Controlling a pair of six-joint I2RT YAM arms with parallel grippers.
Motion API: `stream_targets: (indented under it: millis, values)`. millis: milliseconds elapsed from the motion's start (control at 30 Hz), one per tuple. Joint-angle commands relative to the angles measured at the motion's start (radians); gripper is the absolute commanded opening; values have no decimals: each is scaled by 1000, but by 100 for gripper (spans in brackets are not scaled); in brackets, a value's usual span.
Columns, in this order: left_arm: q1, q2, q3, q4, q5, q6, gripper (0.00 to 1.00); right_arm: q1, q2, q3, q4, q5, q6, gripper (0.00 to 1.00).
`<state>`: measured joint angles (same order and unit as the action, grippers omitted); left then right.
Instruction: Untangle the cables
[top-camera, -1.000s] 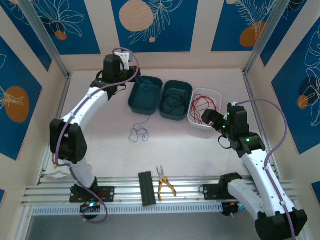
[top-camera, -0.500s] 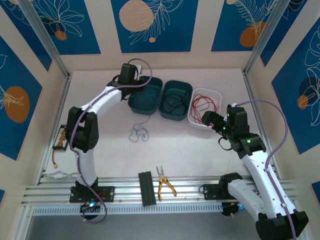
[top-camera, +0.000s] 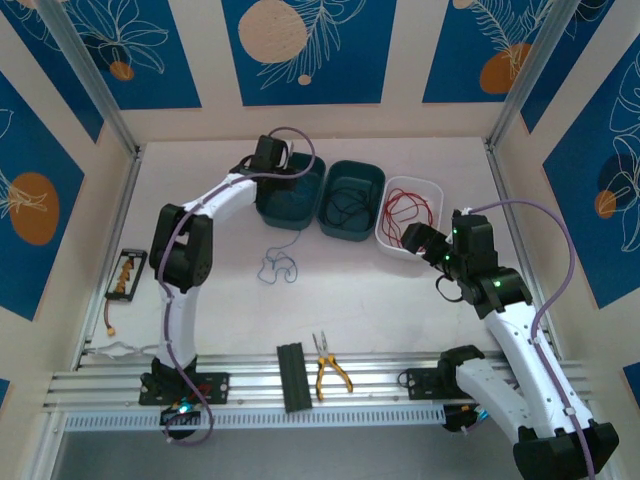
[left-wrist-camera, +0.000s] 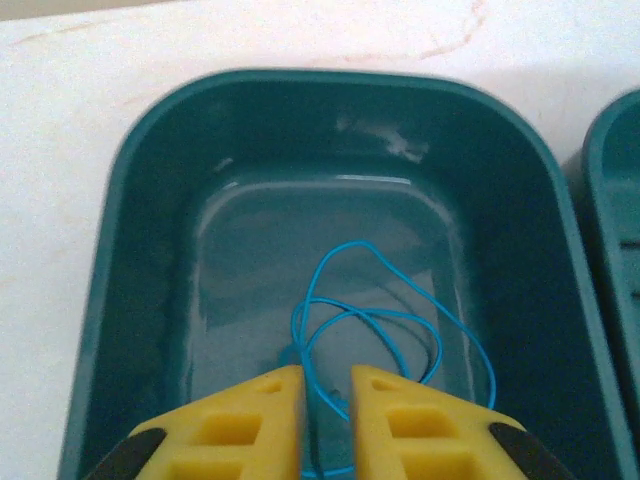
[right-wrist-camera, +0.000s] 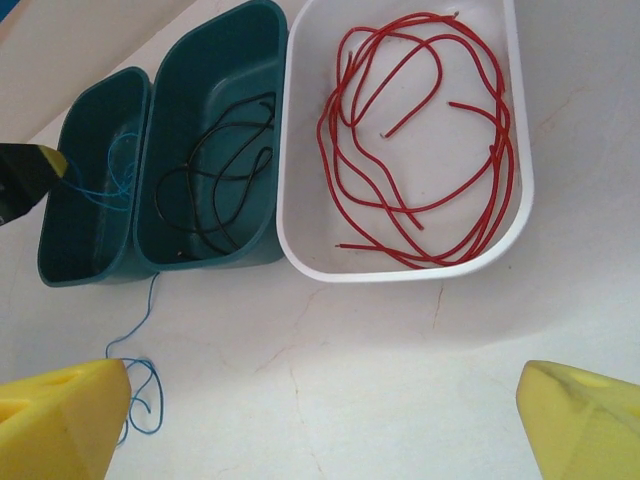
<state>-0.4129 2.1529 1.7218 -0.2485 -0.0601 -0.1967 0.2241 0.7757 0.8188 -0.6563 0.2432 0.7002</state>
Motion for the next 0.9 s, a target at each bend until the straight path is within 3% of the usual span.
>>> stream_targets:
  millis: [0,67,167,500,700,867]
  values:
    - [-17,9,30,-3,15,34,28,12,-12,26,-27,9,5,99]
    - [-17,0,30,-16,16,44,44,13,-12,24,-26,11,5,99]
    - [-18,-25,31,-29,14,56,59,18,-12,23,-22,9,7,99]
    - [-18,-134,44,-80,-6,78,100,34,-13,25,-20,10,-1,99]
    - [-18,-261,-35,-76,-15,33,100,83,-2,42,-19,3,-14,99]
    - [-16,-433,-216,-33,-38,-46,100,220,57,77,-19,48,-5,99]
